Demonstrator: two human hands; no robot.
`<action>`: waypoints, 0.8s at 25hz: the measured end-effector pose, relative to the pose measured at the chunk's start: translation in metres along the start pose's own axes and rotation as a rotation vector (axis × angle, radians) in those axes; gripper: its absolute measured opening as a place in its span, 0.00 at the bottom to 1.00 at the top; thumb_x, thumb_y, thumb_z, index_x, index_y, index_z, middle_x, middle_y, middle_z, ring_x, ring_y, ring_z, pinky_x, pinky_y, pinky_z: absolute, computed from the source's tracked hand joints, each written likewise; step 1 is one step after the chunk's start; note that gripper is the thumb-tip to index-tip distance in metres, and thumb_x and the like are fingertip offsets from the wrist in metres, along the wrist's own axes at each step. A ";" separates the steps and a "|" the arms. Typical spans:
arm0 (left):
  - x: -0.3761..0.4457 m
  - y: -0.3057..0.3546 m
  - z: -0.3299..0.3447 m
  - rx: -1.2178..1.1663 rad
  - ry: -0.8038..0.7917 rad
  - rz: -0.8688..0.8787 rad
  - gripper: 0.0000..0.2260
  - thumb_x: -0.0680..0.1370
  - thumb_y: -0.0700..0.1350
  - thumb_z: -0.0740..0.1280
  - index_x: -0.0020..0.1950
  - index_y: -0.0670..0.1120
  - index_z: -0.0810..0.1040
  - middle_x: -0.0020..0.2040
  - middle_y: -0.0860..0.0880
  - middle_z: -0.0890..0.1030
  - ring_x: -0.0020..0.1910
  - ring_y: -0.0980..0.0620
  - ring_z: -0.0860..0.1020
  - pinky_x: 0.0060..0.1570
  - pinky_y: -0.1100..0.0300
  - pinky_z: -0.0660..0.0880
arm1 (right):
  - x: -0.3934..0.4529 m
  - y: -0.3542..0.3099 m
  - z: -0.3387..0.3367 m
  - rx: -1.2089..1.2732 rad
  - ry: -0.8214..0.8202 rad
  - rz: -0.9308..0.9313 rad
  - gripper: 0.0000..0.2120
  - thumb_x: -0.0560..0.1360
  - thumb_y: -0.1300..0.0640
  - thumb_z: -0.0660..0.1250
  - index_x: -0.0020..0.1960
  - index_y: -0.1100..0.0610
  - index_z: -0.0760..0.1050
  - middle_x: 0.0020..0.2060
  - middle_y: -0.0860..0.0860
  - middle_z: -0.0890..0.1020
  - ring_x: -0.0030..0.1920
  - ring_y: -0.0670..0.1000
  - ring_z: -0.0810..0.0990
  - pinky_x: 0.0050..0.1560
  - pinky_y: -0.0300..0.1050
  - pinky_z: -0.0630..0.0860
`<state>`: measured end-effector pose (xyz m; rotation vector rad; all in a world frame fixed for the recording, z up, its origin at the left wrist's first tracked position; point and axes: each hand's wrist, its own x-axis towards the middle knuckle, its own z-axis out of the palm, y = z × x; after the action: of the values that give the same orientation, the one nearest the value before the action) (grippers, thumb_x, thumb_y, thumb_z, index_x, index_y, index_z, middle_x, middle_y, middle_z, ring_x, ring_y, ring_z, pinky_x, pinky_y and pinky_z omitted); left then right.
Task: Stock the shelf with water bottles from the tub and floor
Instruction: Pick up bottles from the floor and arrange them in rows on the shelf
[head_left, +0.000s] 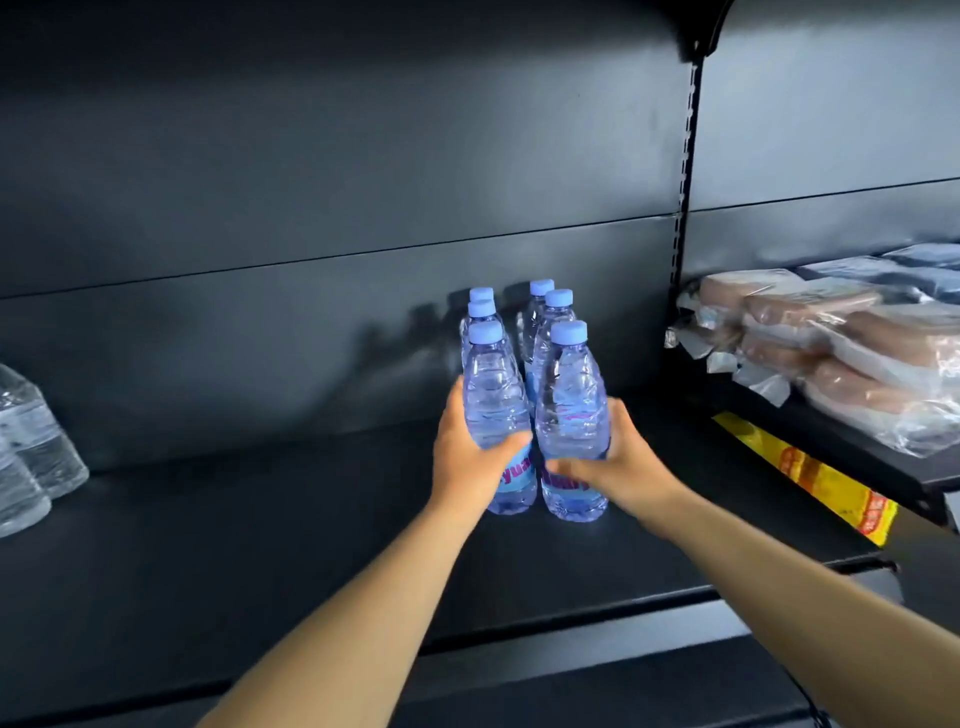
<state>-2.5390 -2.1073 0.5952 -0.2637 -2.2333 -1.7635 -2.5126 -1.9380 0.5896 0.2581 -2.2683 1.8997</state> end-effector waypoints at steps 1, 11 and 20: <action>-0.005 -0.017 0.002 -0.024 0.000 -0.027 0.32 0.65 0.42 0.75 0.66 0.56 0.69 0.57 0.57 0.80 0.55 0.59 0.79 0.59 0.57 0.75 | -0.005 0.018 0.002 0.008 0.027 0.015 0.24 0.67 0.73 0.72 0.56 0.57 0.66 0.44 0.50 0.79 0.43 0.45 0.80 0.41 0.32 0.77; 0.016 -0.045 0.011 0.076 -0.041 -0.114 0.31 0.67 0.38 0.75 0.67 0.52 0.68 0.60 0.52 0.78 0.57 0.54 0.78 0.58 0.57 0.75 | 0.029 0.065 -0.010 0.028 0.111 0.067 0.25 0.71 0.60 0.72 0.65 0.54 0.66 0.58 0.49 0.78 0.57 0.44 0.78 0.59 0.45 0.75; 0.022 -0.047 0.017 0.174 0.005 -0.109 0.33 0.66 0.42 0.76 0.67 0.52 0.66 0.62 0.51 0.75 0.60 0.52 0.75 0.58 0.57 0.74 | 0.036 0.070 -0.006 -0.067 0.141 0.085 0.25 0.73 0.56 0.71 0.65 0.52 0.63 0.57 0.46 0.76 0.58 0.45 0.77 0.60 0.45 0.74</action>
<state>-2.5759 -2.1023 0.5556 -0.1024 -2.4213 -1.6047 -2.5640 -1.9212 0.5325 0.0180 -2.2772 1.8149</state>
